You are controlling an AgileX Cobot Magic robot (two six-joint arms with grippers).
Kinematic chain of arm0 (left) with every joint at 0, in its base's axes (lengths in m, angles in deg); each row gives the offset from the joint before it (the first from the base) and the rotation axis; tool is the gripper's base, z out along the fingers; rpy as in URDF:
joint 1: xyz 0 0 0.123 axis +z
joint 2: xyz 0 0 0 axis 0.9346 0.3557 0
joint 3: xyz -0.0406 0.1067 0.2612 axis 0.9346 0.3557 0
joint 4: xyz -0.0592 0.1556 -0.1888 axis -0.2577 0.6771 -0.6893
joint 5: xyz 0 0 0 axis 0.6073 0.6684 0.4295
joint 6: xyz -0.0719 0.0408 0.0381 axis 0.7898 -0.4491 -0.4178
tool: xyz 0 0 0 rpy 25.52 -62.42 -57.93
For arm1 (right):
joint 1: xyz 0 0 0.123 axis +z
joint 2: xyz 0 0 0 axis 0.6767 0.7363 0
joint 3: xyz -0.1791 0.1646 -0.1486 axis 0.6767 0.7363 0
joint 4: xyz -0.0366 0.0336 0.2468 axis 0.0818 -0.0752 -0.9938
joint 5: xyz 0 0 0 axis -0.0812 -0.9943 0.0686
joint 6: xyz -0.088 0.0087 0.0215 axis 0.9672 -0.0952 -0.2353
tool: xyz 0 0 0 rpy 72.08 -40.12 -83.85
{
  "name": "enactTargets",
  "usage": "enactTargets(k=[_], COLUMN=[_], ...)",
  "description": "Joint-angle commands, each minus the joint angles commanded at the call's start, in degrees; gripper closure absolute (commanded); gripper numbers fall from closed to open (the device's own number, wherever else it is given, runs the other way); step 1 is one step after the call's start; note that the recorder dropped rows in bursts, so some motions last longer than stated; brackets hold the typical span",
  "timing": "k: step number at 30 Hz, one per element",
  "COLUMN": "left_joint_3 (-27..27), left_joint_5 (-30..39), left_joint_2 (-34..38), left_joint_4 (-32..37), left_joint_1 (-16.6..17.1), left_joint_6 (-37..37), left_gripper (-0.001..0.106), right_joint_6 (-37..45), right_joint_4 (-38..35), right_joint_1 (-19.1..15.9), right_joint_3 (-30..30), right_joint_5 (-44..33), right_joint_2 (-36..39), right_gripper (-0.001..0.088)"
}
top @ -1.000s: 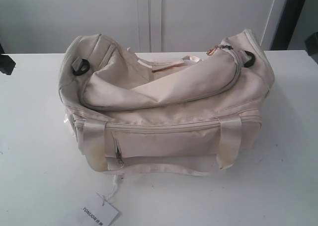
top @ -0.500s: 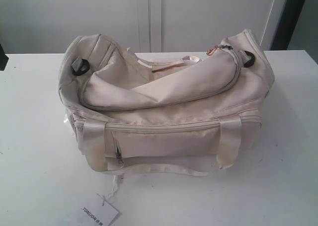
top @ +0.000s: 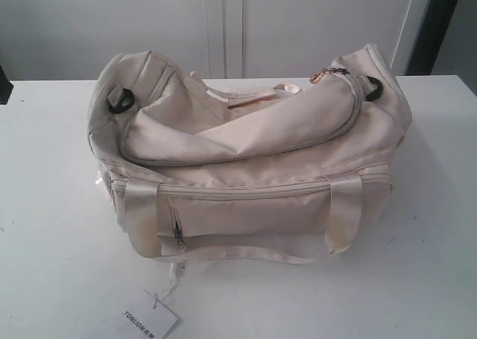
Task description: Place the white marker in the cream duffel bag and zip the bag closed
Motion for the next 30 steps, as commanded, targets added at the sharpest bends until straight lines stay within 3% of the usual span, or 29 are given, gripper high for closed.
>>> enactTargets(k=[7, 20, 30], left_joint_3=[0.0, 0.0, 0.0], left_joint_5=[0.0, 0.0, 0.0], left_joint_2=[0.0, 0.0, 0.0], left_joint_4=[0.0, 0.0, 0.0], left_joint_1=[0.0, 0.0, 0.0], left_joint_6=[0.0, 0.0, 0.0], left_gripper=[0.105, 0.105, 0.105], right_joint_6=[0.0, 0.0, 0.0], right_joint_4=[0.0, 0.0, 0.0], right_joint_1=[0.0, 0.0, 0.0], right_joint_3=[0.0, 0.0, 0.0], right_joint_5=[0.1, 0.1, 0.0], right_joint_2=[-2.5, -21.4, -28.9], right_gripper=[0.0868, 0.0868, 0.0868])
